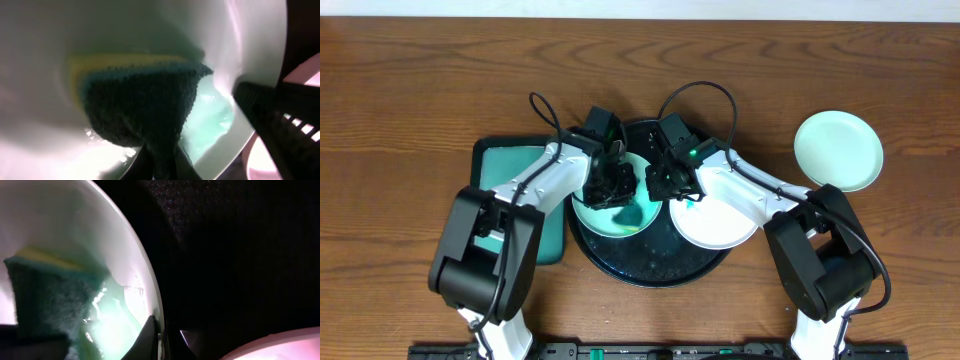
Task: Clean dirty plates on tray and stack at the side
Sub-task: 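Scrub the mint-green plate with the sponge while the right gripper holds it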
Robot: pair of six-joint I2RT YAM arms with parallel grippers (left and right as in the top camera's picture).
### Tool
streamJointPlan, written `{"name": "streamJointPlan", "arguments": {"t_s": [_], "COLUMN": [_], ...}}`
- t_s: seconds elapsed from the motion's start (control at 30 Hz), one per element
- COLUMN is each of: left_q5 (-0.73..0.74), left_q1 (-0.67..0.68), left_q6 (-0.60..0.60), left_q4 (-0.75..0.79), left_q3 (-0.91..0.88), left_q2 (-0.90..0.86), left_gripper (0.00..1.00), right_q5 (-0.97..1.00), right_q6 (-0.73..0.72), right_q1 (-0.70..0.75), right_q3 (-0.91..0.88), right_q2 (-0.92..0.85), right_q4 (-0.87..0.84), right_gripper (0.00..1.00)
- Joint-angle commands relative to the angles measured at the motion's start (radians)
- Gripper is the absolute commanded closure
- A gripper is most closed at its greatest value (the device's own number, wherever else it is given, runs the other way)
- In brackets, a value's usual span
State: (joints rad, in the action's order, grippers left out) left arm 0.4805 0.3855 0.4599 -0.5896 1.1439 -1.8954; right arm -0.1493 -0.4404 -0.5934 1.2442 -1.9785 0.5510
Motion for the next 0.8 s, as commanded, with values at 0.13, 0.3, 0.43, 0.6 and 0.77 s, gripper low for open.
{"name": "streamJointPlan", "arguments": {"t_s": [0.13,0.3,0.43,0.6,0.77], "left_q5": [0.070,0.016,-0.086,-0.283,-0.369], "left_q1": [0.023,-0.003,-0.044,-0.106,-0.139], "left_q6": [0.111,0.130,0.129,0.117,0.096], "left_q4": [0.247,0.333,0.284,0.174,0.121], "left_q3": [-0.018,-0.011,0.001,0.001,0.002], "left_q2": [-0.143,-0.154,-0.154,-0.149,-0.148], "left_gripper": [0.93,0.93,0.93,0.93,0.93], "right_q5": [-0.013,-0.013,-0.013,-0.013,-0.013], "right_q6": [0.018,0.018,0.018,0.018,0.018], "right_q1": [-0.017,-0.017,-0.017,-0.017,-0.017], "right_q3": [-0.062,-0.062,-0.062,-0.062,-0.062], "right_q2": [-0.066,-0.066,-0.066,-0.066,-0.066], "right_q4": [0.043,0.044,0.045,0.045,0.045], "right_gripper": [0.98,0.98,0.99,0.98,0.99]}}
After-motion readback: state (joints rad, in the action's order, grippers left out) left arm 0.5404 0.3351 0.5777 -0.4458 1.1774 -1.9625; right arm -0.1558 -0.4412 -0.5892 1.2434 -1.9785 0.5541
